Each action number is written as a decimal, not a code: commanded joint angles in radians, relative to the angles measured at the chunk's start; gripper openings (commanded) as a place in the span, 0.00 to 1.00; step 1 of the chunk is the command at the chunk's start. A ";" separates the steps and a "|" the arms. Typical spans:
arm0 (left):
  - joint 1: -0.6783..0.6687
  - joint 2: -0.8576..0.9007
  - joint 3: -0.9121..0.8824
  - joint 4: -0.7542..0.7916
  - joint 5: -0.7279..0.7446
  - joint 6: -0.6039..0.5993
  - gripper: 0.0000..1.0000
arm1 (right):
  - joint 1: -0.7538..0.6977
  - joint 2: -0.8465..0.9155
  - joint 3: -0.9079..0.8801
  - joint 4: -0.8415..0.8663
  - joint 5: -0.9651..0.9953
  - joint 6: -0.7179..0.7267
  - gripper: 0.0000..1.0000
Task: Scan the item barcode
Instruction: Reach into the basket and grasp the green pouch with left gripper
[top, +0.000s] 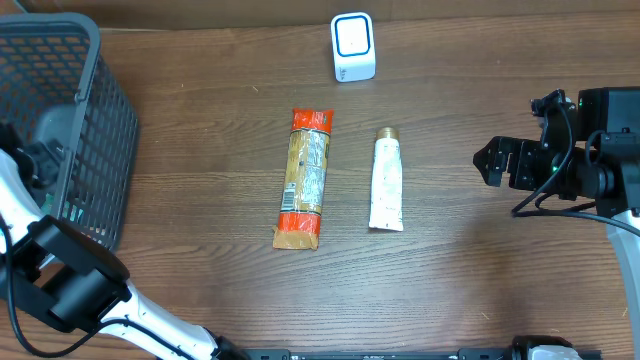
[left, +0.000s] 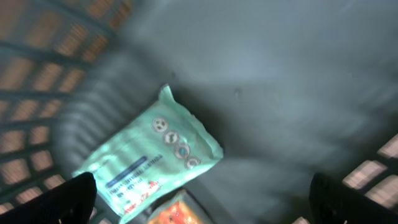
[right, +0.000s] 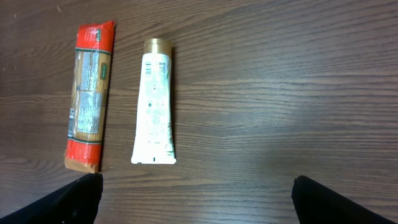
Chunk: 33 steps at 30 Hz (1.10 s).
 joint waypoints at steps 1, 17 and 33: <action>0.019 -0.012 -0.114 0.061 -0.029 0.061 1.00 | 0.001 -0.002 0.021 0.001 0.006 -0.002 1.00; 0.035 0.003 -0.356 0.401 -0.138 0.312 1.00 | 0.001 -0.002 0.021 -0.026 0.006 -0.001 1.00; 0.080 0.060 -0.458 0.439 -0.022 0.257 0.71 | 0.001 -0.002 0.021 -0.028 0.006 -0.001 1.00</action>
